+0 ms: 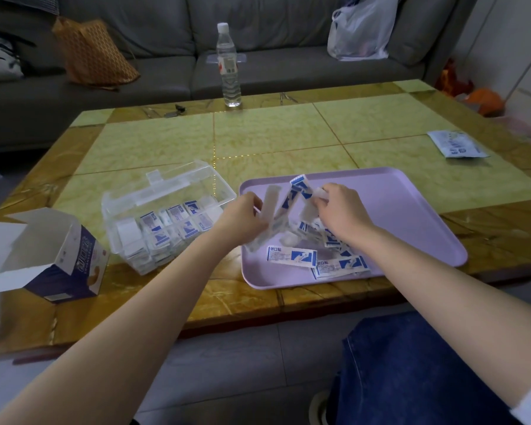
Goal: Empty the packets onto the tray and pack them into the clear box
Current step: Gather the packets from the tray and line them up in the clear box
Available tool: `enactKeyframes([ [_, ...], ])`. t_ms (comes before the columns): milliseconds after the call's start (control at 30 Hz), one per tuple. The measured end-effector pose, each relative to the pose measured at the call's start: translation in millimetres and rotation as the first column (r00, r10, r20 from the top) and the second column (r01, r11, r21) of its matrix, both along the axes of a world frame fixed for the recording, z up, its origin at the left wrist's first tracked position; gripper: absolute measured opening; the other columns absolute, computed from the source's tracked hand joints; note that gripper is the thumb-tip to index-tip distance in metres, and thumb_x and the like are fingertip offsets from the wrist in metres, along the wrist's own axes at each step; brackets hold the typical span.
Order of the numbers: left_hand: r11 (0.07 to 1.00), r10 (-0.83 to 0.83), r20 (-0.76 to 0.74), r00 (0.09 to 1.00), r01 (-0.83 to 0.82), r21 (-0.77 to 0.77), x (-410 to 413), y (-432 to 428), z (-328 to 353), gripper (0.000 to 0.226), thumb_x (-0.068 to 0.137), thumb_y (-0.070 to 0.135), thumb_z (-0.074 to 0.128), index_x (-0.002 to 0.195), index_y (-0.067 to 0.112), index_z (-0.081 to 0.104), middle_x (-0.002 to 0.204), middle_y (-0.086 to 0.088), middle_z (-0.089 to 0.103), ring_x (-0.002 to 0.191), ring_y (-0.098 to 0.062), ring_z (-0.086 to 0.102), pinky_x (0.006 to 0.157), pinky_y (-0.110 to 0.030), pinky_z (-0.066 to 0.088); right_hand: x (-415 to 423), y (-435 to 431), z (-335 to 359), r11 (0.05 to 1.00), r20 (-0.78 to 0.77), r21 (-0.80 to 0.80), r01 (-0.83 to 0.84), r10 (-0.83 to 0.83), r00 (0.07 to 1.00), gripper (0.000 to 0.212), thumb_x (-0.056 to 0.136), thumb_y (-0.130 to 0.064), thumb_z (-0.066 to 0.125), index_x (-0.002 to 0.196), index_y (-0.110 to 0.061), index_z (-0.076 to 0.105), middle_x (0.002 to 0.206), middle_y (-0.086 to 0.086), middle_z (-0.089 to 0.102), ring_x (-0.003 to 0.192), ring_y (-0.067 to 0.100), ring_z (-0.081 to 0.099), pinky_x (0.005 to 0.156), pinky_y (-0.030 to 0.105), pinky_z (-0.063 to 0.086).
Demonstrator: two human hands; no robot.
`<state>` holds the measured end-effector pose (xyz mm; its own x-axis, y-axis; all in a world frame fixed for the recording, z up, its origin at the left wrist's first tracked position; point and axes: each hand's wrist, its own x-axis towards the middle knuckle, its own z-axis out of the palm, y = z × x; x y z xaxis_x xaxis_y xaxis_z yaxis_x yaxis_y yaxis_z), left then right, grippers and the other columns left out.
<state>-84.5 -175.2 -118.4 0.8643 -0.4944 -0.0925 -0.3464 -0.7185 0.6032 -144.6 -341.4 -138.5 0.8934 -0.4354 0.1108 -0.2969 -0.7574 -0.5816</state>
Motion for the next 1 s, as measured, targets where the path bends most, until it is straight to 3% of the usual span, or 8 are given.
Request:
enactKeyframes([
  [133,0.988,0.067,-0.009,0.998,-0.068,-0.138,5.3,-0.6,9.1,0.009,0.086,0.006,0.052,0.084,0.014,0.049,0.076,-0.001,0.052,0.068,-0.021,0.052,0.054,-0.022,0.041,2.2,5.1,6.5,0.998,0.031,0.066,-0.006,0.004,1.000,0.040,0.094,-0.020,0.049,0.056,-0.019,0.035,0.066,0.004,0.048,0.066,0.026,0.046,0.056,0.032,0.032],
  [267,0.969,0.011,-0.153,0.988,-0.048,-0.244,2.9,-4.5,4.3,0.014,0.085,0.001,0.052,0.098,0.001,0.057,0.082,-0.007,0.058,0.061,-0.018,0.056,0.068,-0.036,0.055,6.4,18.0,6.2,0.979,0.001,0.190,-0.068,0.070,0.998,0.032,0.094,-0.016,0.046,0.063,-0.010,0.040,0.072,0.015,0.054,0.070,0.035,0.062,0.056,0.038,0.047],
  [367,0.971,-0.011,-0.149,0.989,-0.025,-0.237,0.8,-7.1,-0.9,0.019,0.083,0.000,0.055,0.100,-0.008,0.060,0.083,-0.014,0.060,0.062,-0.019,0.056,0.067,-0.036,0.053,10.1,25.5,4.4,0.956,-0.031,0.275,-0.106,0.119,0.992,0.028,0.095,-0.011,0.038,0.067,-0.012,0.040,0.077,0.007,0.052,0.067,0.027,0.061,0.049,0.025,0.050],
  [433,0.972,-0.014,-0.143,0.990,-0.020,-0.233,0.0,-7.0,-1.4,0.018,0.083,-0.001,0.055,0.097,-0.009,0.062,0.081,-0.017,0.061,0.060,-0.018,0.054,0.062,-0.031,0.048,11.1,27.7,6.0,0.960,-0.053,0.253,-0.122,0.139,0.989,0.031,0.096,-0.009,0.035,0.065,-0.016,0.036,0.072,0.002,0.047,0.062,0.021,0.054,0.043,0.014,0.041],
  [600,0.955,-0.039,-0.165,0.985,-0.012,-0.298,4.5,-4.2,6.9,0.011,0.087,0.003,0.054,0.097,0.001,0.059,0.084,-0.014,0.060,0.063,-0.016,0.053,0.062,-0.028,0.047,15.1,11.8,4.1,0.981,-0.014,0.191,-0.023,0.026,1.000,0.019,0.093,-0.005,0.039,0.077,-0.007,0.050,0.087,0.014,0.055,0.085,0.037,0.062,0.075,0.046,0.053],
  [733,0.946,0.029,-0.049,0.998,-0.044,-0.321,9.4,-3.9,9.5,0.012,0.084,0.005,0.053,0.092,-0.002,0.059,0.083,-0.019,0.061,0.067,-0.022,0.055,0.071,-0.040,0.052,14.8,4.6,0.2,0.944,-0.104,0.322,0.069,-0.037,0.994,0.021,0.089,-0.003,0.042,0.070,-0.005,0.051,0.082,0.016,0.059,0.064,0.031,0.064,0.068,0.044,0.055],
  [833,0.955,0.079,0.126,0.989,-0.039,-0.293,6.0,-7.8,5.6,0.014,0.082,0.004,0.054,0.073,0.012,0.047,0.063,0.000,0.048,0.057,-0.012,0.044,0.053,-0.011,0.038,15.0,13.6,-1.5,0.895,-0.099,0.447,0.005,0.044,0.994,0.026,0.088,-0.005,0.048,0.063,-0.010,0.051,0.069,0.008,0.055,0.061,0.026,0.059,0.074,0.048,0.057],
  [1000,0.968,0.006,0.195,0.981,0.043,-0.249,-5.3,-20.7,-8.9,0.016,0.078,0.000,0.055,0.086,0.010,0.046,0.063,0.005,0.043,0.057,-0.004,0.039,0.050,-0.011,0.034,12.7,32.7,8.5,0.698,-0.015,0.706,-0.119,0.182,0.983,0.023,0.088,0.004,0.041,0.091,0.001,0.064,0.089,0.014,0.067,0.082,0.024,0.067,0.074,0.029,0.059],
])
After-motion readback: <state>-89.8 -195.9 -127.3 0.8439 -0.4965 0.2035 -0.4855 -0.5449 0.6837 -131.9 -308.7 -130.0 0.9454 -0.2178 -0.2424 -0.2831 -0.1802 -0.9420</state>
